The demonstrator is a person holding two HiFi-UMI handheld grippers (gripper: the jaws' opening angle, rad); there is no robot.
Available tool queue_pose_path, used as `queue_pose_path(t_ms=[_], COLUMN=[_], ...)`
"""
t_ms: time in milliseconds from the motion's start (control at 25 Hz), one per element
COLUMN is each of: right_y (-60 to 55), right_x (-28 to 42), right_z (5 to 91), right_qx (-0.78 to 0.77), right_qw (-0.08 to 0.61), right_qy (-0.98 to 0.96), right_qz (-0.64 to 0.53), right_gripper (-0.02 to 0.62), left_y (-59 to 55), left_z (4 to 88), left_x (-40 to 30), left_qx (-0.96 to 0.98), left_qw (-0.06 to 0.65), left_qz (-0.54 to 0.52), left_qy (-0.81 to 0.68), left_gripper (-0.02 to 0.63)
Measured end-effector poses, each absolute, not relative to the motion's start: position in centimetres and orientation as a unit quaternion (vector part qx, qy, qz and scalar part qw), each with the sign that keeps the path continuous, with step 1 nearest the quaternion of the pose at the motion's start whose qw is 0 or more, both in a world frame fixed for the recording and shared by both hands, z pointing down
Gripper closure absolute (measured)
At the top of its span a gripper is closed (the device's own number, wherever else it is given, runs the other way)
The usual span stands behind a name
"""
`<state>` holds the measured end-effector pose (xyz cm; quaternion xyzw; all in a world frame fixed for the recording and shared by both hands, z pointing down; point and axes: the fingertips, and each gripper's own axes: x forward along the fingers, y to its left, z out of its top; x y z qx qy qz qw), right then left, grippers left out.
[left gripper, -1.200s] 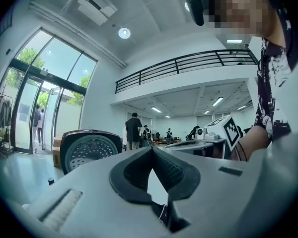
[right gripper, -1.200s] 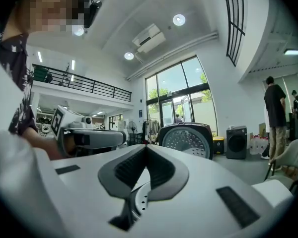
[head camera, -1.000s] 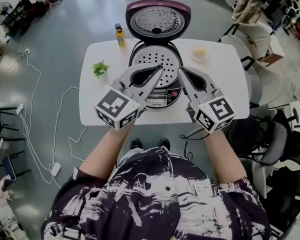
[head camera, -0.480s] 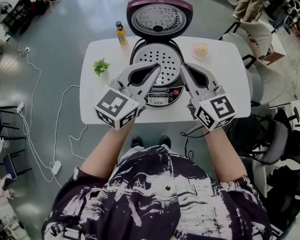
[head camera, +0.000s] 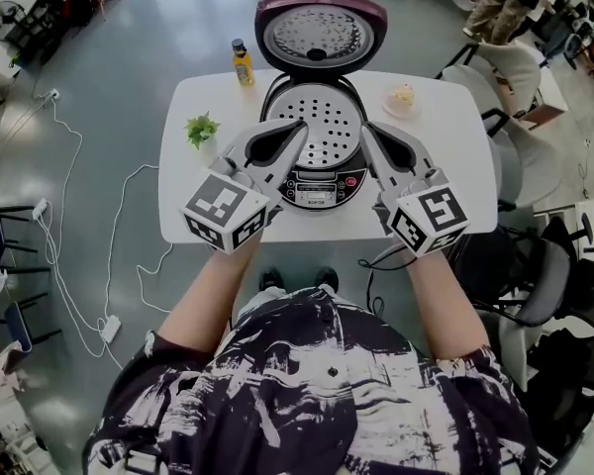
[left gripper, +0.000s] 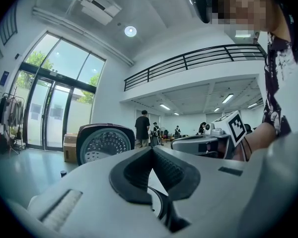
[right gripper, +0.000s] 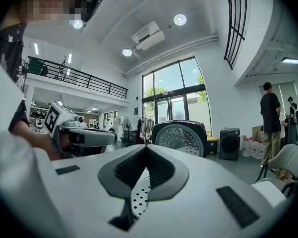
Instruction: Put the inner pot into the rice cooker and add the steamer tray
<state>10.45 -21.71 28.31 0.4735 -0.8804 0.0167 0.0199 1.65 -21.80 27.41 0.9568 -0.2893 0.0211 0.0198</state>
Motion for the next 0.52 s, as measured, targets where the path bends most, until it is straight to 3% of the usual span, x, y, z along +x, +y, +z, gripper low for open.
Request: queue_pose_path(t_ms=[520], right_y=[-22.12], right_x=[10.51], right_z=[28.49], right_qx=[0.472], right_qw=[0.025], right_qy=[-0.881], right_qz=[0.017], right_gripper=[0.598], left_y=[-22.38], left_z=[27.79], left_x=[1.26], left_qx=[0.954], left_qw=[0.021], left_qz=[0.026], left_qy=[-0.299], left_gripper=[0.601])
